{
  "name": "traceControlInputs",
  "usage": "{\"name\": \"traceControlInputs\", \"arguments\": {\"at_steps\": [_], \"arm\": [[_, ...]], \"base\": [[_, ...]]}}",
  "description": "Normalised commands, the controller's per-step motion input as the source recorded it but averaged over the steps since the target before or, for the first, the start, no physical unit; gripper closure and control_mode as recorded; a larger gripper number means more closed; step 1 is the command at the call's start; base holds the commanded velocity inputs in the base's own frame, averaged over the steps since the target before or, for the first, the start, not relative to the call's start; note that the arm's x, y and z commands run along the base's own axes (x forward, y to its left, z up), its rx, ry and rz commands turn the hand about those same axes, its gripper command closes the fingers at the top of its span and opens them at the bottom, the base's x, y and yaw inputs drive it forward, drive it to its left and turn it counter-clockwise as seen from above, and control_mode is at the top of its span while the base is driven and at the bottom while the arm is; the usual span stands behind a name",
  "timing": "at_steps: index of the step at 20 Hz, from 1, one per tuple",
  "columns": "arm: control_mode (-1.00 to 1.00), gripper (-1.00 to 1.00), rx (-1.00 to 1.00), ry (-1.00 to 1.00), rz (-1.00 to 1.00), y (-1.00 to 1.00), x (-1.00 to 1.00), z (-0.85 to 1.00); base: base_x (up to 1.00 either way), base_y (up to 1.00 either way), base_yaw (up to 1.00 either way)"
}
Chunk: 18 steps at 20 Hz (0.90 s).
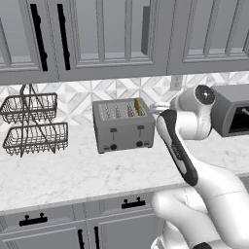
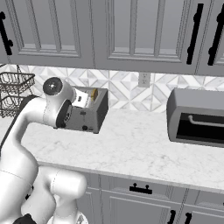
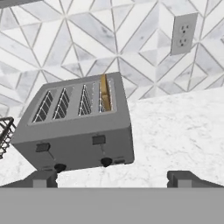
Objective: Start the toaster. Once the lever pops up, take the bread to the plate on the dining counter.
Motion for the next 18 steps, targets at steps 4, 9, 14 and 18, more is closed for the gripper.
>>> {"name": "traceControlInputs", "arguments": {"at_steps": [4, 9, 14, 18], "arm": [[-1.0, -1.0, -0.01, 0.0, 0.02, 0.12, 0.09, 0.0], [-1.0, -1.0, -0.1, 0.0, 0.0, 0.04, 0.29, -0.03], [-1.0, -1.0, -0.03, 0.01, 0.0, 0.13, 0.51, -0.05], [-1.0, -1.0, 0.0, 0.07, 0.0, 0.11, 0.64, -0.04]], "base": [[0.0, 0.0, 0.0], [0.0, 0.0, 0.0], [0.0, 0.0, 0.0], [0.0, 0.0, 0.0]]}}
